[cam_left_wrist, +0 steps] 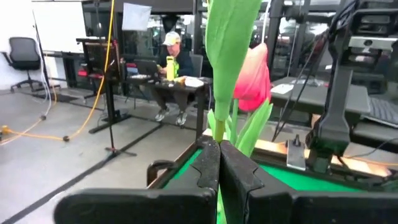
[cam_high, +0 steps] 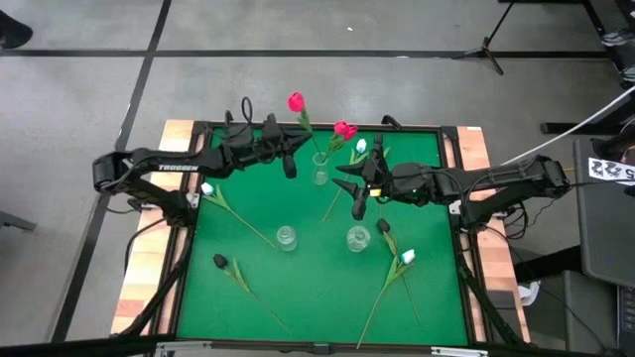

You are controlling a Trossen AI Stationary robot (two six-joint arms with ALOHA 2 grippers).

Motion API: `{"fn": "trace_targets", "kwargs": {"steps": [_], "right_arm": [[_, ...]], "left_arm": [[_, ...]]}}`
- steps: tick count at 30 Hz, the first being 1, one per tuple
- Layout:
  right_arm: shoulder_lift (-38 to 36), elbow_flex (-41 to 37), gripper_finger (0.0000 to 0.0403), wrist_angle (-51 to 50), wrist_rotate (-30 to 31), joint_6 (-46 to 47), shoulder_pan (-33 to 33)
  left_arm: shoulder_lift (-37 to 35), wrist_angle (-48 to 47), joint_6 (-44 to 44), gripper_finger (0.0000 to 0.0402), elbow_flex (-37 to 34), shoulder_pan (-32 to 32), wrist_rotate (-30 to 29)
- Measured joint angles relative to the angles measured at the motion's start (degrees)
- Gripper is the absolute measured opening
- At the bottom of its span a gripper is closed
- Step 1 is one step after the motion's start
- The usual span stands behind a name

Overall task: Sort flowers into vase by color
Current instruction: Put the red tulip into the top transparent vase

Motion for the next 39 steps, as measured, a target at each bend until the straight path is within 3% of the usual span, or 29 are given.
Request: {"fn": "trace_targets", "kwargs": {"steps": [17, 39], "right_arm": [[0.0, 0.01, 0.0151, -1.65, 0.0, 1.69, 0.01], [0.0, 0.01, 0.0151, -1.63, -0.02, 1.74, 0.0]], "left_arm": [[7.54, 1.35, -1.08, 0.0, 0.0, 0.0, -0.04], [12.28, -1.11, -3.04, 0.0003, -0.02, -0.94, 0.21]]}}
